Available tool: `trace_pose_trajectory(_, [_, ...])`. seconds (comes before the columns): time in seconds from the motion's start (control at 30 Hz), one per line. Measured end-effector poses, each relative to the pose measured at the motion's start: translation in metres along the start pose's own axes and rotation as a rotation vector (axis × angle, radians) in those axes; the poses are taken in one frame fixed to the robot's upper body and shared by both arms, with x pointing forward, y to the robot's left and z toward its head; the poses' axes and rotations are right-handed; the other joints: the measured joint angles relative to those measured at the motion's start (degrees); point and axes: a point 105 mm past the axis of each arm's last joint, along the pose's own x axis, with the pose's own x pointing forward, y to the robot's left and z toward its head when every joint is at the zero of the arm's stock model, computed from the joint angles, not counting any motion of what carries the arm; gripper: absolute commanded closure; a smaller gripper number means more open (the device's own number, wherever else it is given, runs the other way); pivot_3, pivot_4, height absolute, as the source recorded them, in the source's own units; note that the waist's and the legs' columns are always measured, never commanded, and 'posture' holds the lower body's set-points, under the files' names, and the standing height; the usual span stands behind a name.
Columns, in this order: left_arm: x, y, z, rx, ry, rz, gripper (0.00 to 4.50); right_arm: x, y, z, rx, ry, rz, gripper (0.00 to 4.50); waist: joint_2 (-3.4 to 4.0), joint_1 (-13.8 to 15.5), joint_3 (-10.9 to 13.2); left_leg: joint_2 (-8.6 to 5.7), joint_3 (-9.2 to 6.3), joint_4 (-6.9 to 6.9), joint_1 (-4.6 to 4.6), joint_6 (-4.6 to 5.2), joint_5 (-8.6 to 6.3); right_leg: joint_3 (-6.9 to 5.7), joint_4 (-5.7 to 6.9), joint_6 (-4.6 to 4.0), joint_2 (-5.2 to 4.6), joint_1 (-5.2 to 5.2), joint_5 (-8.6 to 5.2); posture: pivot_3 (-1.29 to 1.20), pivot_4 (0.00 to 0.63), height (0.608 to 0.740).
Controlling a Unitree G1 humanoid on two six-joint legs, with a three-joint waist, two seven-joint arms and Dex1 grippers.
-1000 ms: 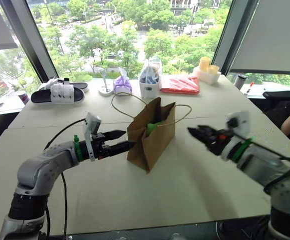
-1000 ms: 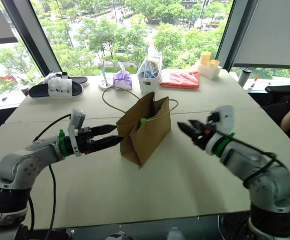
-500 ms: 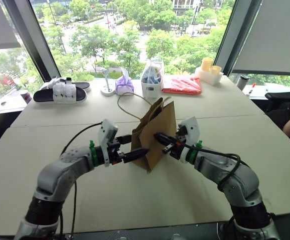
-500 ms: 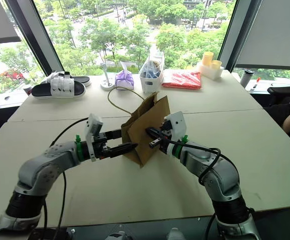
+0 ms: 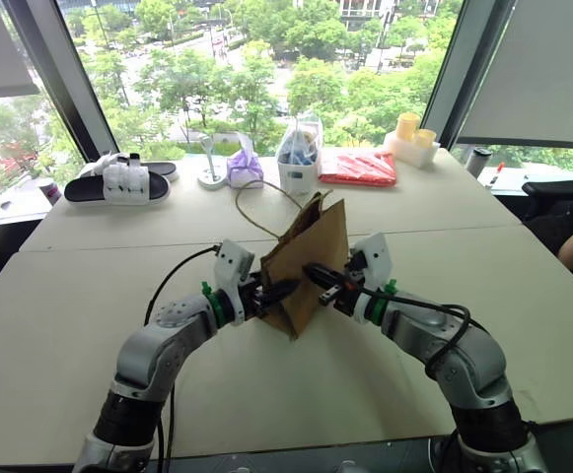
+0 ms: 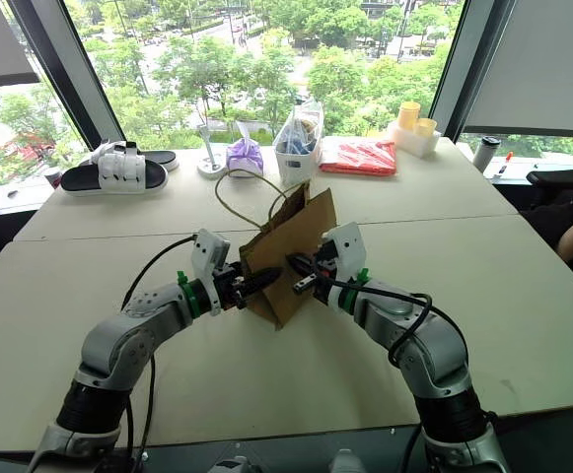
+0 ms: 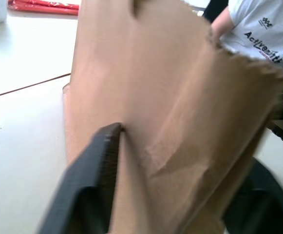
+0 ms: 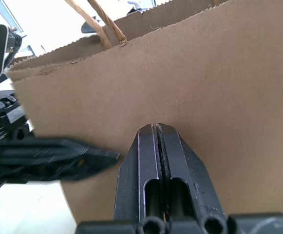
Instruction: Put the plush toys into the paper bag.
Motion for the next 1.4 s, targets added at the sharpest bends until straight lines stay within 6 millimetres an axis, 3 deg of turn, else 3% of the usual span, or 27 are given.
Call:
trace_pose_trajectory(0.07, [0.001, 0.0, 0.0, -0.007, -0.002, 0.002, 4.24, -0.001, -0.001, 0.0, -0.001, 0.002, -0.003, 4.5, 0.0, 0.0, 0.0, 0.0, 0.0, 0.0, 0.0, 0.0, 0.0, 0.0, 0.0, 0.0, 0.0, 0.0, 0.0, 0.0, 0.15, 0.74])
trace_pose_trajectory(0.1, [0.001, 0.0, -0.001, -0.015, -0.001, 0.003, 4.47, -0.002, -0.002, 0.0, -0.002, 0.004, -0.008, 4.5, 0.0, 0.0, 0.0, 0.0, 0.0, 0.0, 0.0, 0.0, 0.0, 0.0, 0.0, 0.0, 0.0, 0.0, 0.0, 0.0, 0.15, 0.74])
trace_pose_trajectory(0.23, [0.005, 0.005, -0.001, -0.037, 0.002, -0.007, 4.47, -0.019, -0.01, 0.001, -0.024, 0.019, -0.045, 4.5, 0.0, 0.3, 0.0, -0.03, 0.02, 0.04, -0.02, 0.0, 0.0, -0.01, -0.01, 0.0, -0.01, 0.02, 0.0, 0.0, 0.15, 0.74])
trace_pose_trajectory(0.37, [0.01, 0.007, 0.01, -0.057, -0.009, -0.101, 4.47, -0.053, -0.028, 0.017, -0.061, 0.002, -0.117, 4.5, 0.0, 0.4, 0.0, -0.04, 0.07, 0.06, -0.05, 0.01, -0.01, -0.05, -0.03, 0.01, 0.0, 0.04, 0.0, 0.0, 0.15, 0.74])
trace_pose_trajectory(0.6, [0.023, 0.009, 0.045, -0.053, 0.031, -0.508, 4.47, -0.128, -0.055, 0.043, -0.085, 0.001, -0.238, 4.5, -0.03, 1.2, 0.0, -0.04, 0.15, 0.11, -0.05, 0.05, -0.02, -0.11, -0.04, 0.01, 0.01, 0.11, 0.0, 0.0, 0.15, 0.74])
trace_pose_trajectory(0.7, [0.027, 0.011, 0.061, 0.021, 0.074, -0.644, 4.47, -0.15, -0.065, 0.044, -0.088, 0.02, -0.31, 4.5, -0.03, 1.3, 0.0, -0.04, 0.19, 0.13, -0.03, 0.16, -0.08, -0.13, -0.17, 0.02, 0.02, 0.21, 0.0, 0.0, 0.15, 0.74])
trace_pose_trajectory(0.77, [0.031, 0.014, 0.056, 0.084, 0.143, -0.703, 4.47, -0.159, -0.066, 0.043, -0.082, 0.021, -0.334, 4.5, -0.03, 1.2, 0.0, -0.03, 0.23, 0.12, -0.02, 0.21, -0.11, -0.12, -0.26, 0.03, 0.01, 0.23, 0.0, 0.0, 0.15, 0.74])
trace_pose_trajectory(0.97, [0.037, 0.018, 0.013, 0.175, 0.323, -0.763, 4.47, -0.165, -0.057, 0.043, -0.087, 0.016, -0.349, 4.5, -0.1, 0.8, 0.1, 0.0, 0.24, 0.12, -0.06, 0.26, -0.13, -0.13, -0.33, 0.05, 0.0, 0.2, 0.01, 0.0, 0.15, 0.74])
trace_pose_trajectory(1.07, [0.04, 0.021, 0.014, 0.225, 0.341, -0.752, 3.6, -0.164, -0.052, 0.04, -0.089, 0.02, -0.353, 4.5, -0.1, 1.2, 0.1, 0.0, 0.23, 0.19, -0.08, 0.26, -0.13, -0.12, -0.32, 0.1, -0.01, 0.2, 0.03, 0.0, 0.15, 0.74])
trace_pose_trajectory(1.3, [0.035, 0.03, 0.013, 0.24, 0.358, -0.718, 0.38, -0.155, -0.045, 0.035, -0.074, 0.023, -0.32, 4.5, -0.1, 1.0, 0.1, 0.0, 0.22, 0.21, -0.07, 0.26, -0.14, -0.13, -0.29, 0.14, 0.0, 0.22, 0.05, 0.0, 0.15, 0.74])
trace_pose_trajectory(1.33, [0.032, 0.033, 0.014, 0.245, 0.359, -0.708, 0.08, -0.153, -0.044, 0.034, -0.073, 0.028, -0.308, 4.5, -0.1, 0.9, 0.1, 0.0, 0.22, 0.21, -0.07, 0.26, -0.14, -0.12, -0.29, 0.14, 0.0, 0.22, 0.05, 0.0, 0.15, 0.74])
trace_pose_trajectory(1.4, [0.026, 0.04, 0.019, 0.26, 0.356, -0.685, 0.08, -0.148, -0.041, 0.03, -0.071, 0.047, -0.278, 4.5, -0.1, 0.7, 0.1, 0.0, 0.22, 0.21, -0.07, 0.26, -0.14, -0.13, -0.26, 0.14, 0.01, 0.21, 0.05, 0.0, 0.15, 0.74])
